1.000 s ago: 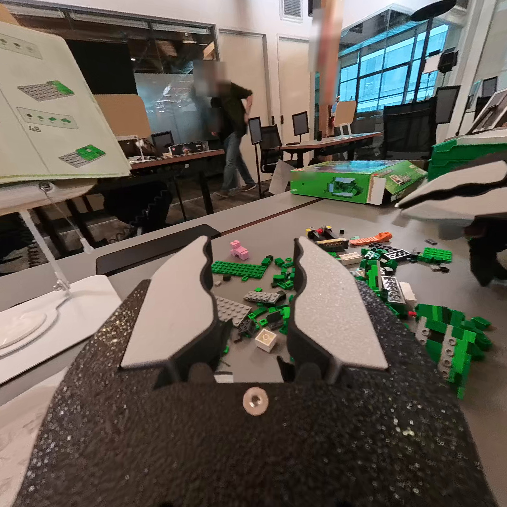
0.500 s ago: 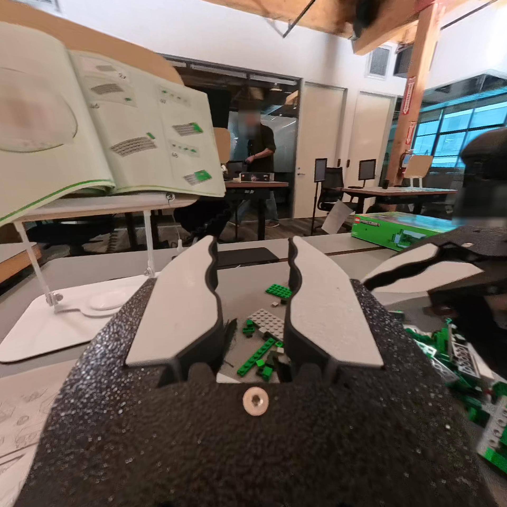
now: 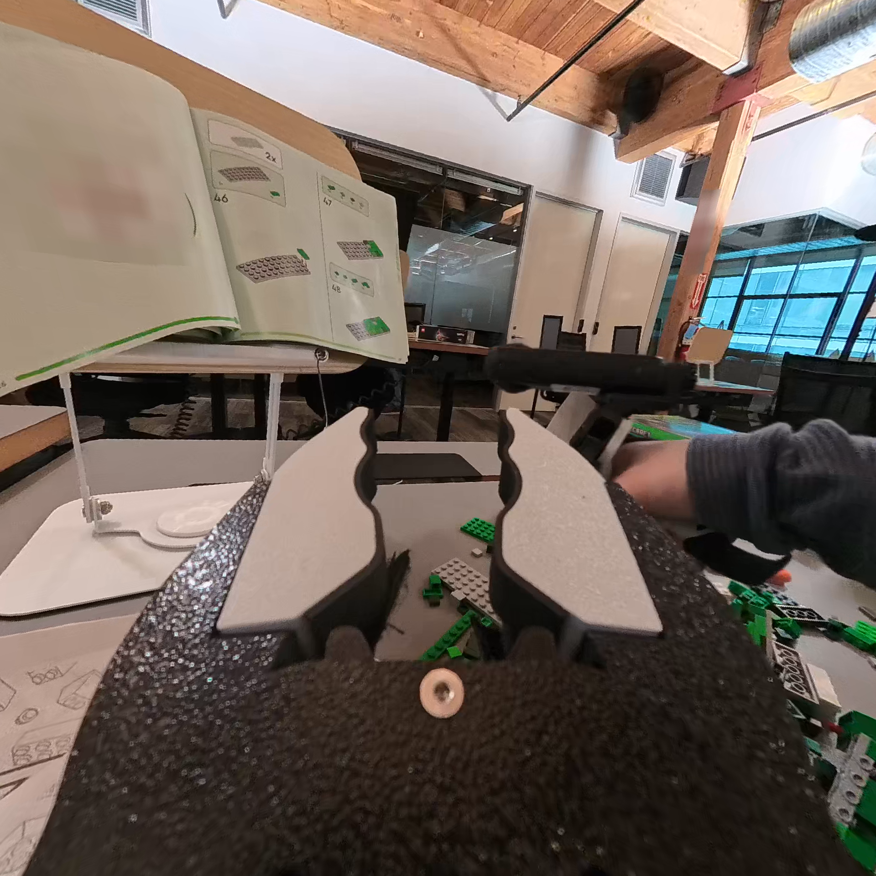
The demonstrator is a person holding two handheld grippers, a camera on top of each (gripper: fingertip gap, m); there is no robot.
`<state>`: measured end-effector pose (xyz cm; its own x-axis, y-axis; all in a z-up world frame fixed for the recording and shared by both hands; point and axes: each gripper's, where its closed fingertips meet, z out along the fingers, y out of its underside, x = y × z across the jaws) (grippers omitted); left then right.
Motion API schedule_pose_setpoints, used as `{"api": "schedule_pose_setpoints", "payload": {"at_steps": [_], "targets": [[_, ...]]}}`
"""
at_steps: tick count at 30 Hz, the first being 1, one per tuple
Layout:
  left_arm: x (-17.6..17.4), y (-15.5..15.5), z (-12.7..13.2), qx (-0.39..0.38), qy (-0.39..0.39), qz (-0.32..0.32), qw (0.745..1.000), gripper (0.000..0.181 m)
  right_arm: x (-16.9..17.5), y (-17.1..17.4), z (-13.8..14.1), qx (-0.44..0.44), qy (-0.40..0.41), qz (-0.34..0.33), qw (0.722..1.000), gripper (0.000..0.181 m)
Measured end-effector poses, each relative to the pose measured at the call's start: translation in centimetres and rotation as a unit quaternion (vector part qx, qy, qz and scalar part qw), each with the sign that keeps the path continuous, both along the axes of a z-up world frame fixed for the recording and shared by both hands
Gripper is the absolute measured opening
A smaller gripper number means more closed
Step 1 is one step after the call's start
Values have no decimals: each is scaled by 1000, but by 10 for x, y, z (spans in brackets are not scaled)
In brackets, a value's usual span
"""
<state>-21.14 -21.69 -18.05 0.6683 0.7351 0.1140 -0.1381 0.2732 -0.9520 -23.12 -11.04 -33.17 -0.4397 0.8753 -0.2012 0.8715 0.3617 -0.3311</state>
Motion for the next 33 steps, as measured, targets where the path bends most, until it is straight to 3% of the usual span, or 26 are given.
{"api": "schedule_pose_setpoints", "payload": {"at_steps": [6,15,19,23,27,30,33], "targets": [[2,5,0,-11,2,-8,1000,49,3,2,-19,39,-70,-6,997,49],[-2,4,-1,-17,-11,-16,1000,52,1,9,-23,103,-38,40,993,33],[-9,-3,-3,-141,-16,-37,989,67,-3,17,-10,102,35,54,993,32],[0,-32,-8,-290,-57,-94,951,72,2,16,10,47,106,57,992,32],[20,-73,-11,-388,-66,-103,913,81,14,13,19,7,141,61,988,32],[32,-98,-40,-471,-93,-112,870,84,28,3,28,-22,165,70,984,32],[44,-122,-89,-577,-100,-121,802,85,39,-5,35,-30,185,85,979,32]]}}
